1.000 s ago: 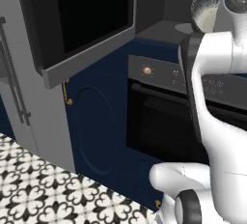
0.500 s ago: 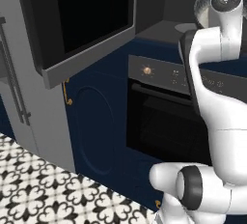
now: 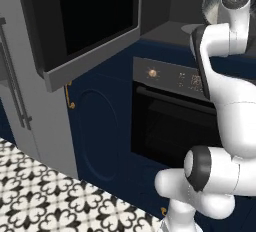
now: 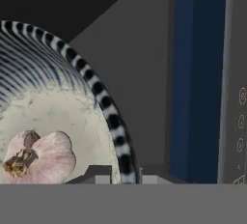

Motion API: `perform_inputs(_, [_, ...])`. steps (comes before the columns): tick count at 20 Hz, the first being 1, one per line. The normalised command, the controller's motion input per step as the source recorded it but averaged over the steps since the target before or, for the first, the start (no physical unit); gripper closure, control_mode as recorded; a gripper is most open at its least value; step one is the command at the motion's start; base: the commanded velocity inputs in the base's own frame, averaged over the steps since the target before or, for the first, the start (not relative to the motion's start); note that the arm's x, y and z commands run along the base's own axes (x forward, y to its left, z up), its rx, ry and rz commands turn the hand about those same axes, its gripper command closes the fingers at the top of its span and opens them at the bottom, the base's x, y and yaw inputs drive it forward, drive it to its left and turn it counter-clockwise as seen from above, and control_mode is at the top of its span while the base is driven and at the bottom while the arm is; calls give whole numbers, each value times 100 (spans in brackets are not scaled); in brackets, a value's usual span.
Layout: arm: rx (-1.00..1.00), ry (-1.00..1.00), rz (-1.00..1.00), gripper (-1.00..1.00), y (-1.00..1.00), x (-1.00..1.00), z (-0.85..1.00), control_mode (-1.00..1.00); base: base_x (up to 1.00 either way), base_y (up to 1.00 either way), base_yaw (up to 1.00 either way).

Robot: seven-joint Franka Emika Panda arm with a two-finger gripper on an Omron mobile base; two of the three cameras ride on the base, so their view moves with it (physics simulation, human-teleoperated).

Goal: Pick the garlic from the sink and place it in the bowl. Then pick the bowl and place it in the microwave. Then close the microwave door and press the start button.

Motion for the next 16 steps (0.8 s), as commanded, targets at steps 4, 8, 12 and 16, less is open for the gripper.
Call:
perform_inputs(4, [1,0,4,100,-27,63,0,-100,0,0,0])
perform_inputs(8, [0,0,1,100,-5,62,-1,-100,0,0,0])
perform_inputs(12, [0,0,0,100,0,63,-8,-100,0,0,0])
perform_inputs(16, [0,0,0,100,0,57,-26,-100,0,0,0])
